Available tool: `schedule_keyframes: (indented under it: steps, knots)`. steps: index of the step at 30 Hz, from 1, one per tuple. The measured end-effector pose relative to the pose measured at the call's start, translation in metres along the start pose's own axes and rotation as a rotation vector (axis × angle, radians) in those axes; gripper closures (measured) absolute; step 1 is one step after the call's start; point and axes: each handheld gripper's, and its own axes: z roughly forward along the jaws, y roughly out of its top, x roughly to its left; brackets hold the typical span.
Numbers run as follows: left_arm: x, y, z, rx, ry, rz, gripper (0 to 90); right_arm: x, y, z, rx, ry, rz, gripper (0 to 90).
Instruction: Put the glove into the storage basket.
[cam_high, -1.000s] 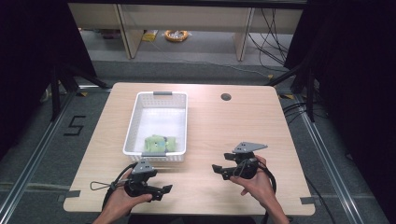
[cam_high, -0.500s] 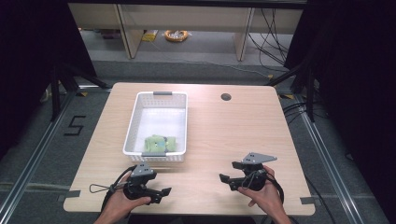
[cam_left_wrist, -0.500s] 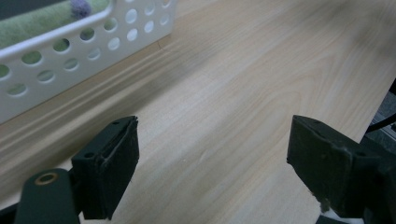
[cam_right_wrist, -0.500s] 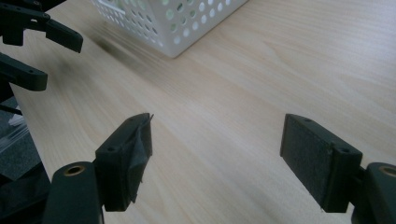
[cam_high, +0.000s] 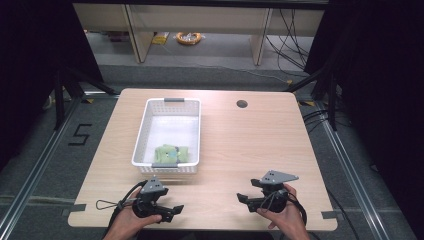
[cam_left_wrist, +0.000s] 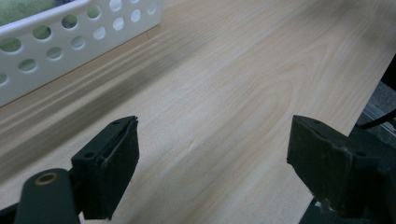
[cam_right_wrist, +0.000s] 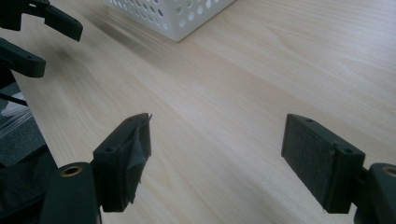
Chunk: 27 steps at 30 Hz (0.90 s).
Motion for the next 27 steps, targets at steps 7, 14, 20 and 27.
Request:
schedule_keyframes:
  steps: [7, 14, 20, 27]
  knots:
    - [-0.006, -0.005, 0.000, -0.001, -0.007, -0.015, 16.5, 0.001, -0.009, -0.004, -0.002, -0.011, -0.022, 24.4]
    - [-0.010, -0.010, -0.003, 0.000, -0.017, -0.001, 16.5, 0.008, -0.019, -0.011, 0.013, -0.029, -0.004, 21.3]
    - [-0.012, -0.013, -0.007, -0.017, -0.019, 0.006, 16.4, 0.008, -0.029, -0.016, 0.018, -0.040, -0.009, 16.0]
    - [-0.016, -0.020, -0.008, -0.030, -0.022, -0.002, 15.9, 0.009, -0.039, -0.021, 0.038, -0.071, 0.006, 16.0]
